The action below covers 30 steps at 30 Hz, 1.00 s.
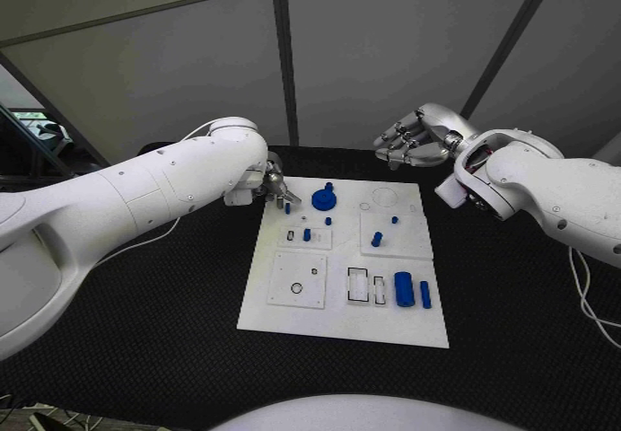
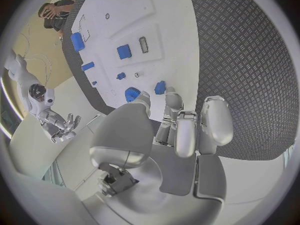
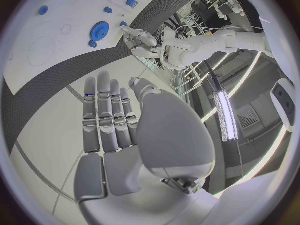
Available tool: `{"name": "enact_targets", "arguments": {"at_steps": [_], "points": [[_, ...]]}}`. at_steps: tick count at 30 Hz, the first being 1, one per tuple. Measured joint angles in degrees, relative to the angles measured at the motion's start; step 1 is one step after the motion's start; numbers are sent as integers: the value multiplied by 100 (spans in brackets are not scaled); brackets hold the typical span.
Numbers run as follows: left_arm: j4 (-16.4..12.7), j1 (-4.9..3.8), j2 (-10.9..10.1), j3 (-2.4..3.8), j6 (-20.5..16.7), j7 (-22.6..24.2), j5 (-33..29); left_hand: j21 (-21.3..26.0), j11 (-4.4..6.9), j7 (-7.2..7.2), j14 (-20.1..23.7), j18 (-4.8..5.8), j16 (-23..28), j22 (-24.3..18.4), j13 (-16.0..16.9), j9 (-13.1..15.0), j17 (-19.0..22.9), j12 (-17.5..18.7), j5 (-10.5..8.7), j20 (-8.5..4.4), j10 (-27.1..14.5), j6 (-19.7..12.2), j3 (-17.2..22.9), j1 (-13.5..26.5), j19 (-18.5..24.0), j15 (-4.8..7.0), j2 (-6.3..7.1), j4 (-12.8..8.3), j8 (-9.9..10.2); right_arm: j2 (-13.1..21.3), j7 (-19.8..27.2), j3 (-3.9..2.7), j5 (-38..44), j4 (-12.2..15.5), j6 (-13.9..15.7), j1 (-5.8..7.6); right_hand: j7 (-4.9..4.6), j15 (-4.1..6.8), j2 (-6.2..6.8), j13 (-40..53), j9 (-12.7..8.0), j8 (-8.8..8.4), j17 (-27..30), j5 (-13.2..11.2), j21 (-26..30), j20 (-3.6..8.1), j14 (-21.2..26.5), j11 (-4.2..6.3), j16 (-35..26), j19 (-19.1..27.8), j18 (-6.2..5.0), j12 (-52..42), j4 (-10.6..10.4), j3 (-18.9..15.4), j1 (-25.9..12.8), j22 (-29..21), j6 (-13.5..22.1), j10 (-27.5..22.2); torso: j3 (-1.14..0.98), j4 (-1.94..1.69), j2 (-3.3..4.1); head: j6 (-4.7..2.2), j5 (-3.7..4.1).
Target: Assemble the parts on the task board
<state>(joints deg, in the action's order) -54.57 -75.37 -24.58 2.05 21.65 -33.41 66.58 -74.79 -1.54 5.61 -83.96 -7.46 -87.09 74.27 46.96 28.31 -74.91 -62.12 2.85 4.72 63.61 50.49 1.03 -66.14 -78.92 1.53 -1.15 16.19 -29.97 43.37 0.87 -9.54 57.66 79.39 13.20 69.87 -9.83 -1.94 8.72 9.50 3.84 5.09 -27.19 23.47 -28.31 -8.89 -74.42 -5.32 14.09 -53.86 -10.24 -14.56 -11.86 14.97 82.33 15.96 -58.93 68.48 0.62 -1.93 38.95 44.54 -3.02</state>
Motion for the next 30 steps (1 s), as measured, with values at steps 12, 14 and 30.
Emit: {"name": "enact_targets", "arguments": {"at_steps": [12, 14, 30], "points": [[3, 6, 2, -1, -3, 15, 4, 0, 21, -41, -8, 0, 0, 23, -1, 61, 0, 0, 0, -21, 21, 41, 80, -188, -21, 34, -188, -80, -93, -4, 0, 0, 0, -3, -6, 0, 0, 0, 0, 0, 0, 0, 0, 0, 0, 0, 0, 0, 0, 0, 0, 0, 0, 0, 0, 1, 0, 0, 0, -1, 0, 12, 18], [2, 6, 1, -1, -3, 18, 4, 0, 21, -41, 0, 1, 0, 25, -1, 78, 0, -15, 0, -21, 21, 41, 95, -226, -21, 42, -220, -113, -97, -6, 0, 0, 0, -3, -7, 0, 0, 0, 0, 0, 0, 0, 0, 0, 0, 0, 0, 0, 0, 0, 0, 0, 0, 0, 0, 1, 0, 0, -1, -1, 0, 12, 23], [-3, 7, 13, -2, -1, 46, 8, 0, 22, -52, 0, 1, 0, 29, -18, 119, 0, -21, 0, -41, 22, 51, 111, -288, -41, 43, -211, -142, -159, -18, 0, 0, 1, -14, -23, 0, 0, 0, 0, -4, 0, 0, 0, 0, -1, 0, 0, 0, -30, 0, 0, 0, 0, 0, 0, -4, 0, 0, -2, -1, -1, 32, 43]]}}
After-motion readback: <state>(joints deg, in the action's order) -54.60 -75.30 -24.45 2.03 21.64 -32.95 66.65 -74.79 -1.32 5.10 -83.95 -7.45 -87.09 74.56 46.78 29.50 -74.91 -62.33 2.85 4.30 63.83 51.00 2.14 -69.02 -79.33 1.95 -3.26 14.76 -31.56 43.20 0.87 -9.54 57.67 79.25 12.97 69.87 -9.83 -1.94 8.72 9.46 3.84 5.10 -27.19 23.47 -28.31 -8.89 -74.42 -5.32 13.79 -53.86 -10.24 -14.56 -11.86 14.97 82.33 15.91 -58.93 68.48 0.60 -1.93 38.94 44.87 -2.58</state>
